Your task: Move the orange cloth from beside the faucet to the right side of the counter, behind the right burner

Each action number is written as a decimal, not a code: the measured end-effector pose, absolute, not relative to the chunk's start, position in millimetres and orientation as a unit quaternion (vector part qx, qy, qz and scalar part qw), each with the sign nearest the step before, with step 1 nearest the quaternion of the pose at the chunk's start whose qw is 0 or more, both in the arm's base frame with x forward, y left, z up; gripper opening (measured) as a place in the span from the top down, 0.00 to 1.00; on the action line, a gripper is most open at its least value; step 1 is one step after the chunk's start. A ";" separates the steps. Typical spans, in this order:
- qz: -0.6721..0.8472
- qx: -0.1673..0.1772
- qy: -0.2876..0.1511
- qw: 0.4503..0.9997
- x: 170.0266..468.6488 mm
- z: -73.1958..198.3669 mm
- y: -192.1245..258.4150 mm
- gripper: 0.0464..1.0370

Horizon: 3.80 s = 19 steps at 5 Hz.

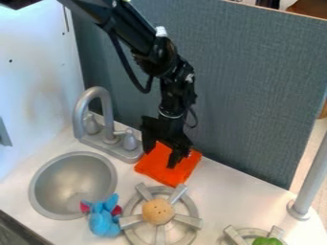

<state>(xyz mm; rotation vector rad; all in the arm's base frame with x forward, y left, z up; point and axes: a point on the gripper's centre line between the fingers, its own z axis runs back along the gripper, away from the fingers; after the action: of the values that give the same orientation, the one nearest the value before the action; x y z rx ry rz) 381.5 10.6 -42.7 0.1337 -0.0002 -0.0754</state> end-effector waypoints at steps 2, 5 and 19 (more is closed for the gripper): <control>-0.043 0.076 0.005 0.996 381.3 -64.0 13.5 0.04; -0.016 0.091 -0.009 0.996 399.8 -72.4 35.5 0.04; -0.151 -0.100 -0.007 0.984 390.2 -101.8 -155.9 0.04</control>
<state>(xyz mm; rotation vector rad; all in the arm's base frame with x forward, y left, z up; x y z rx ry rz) 390.2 -155.9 -101.8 -0.2007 -0.0140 -0.3031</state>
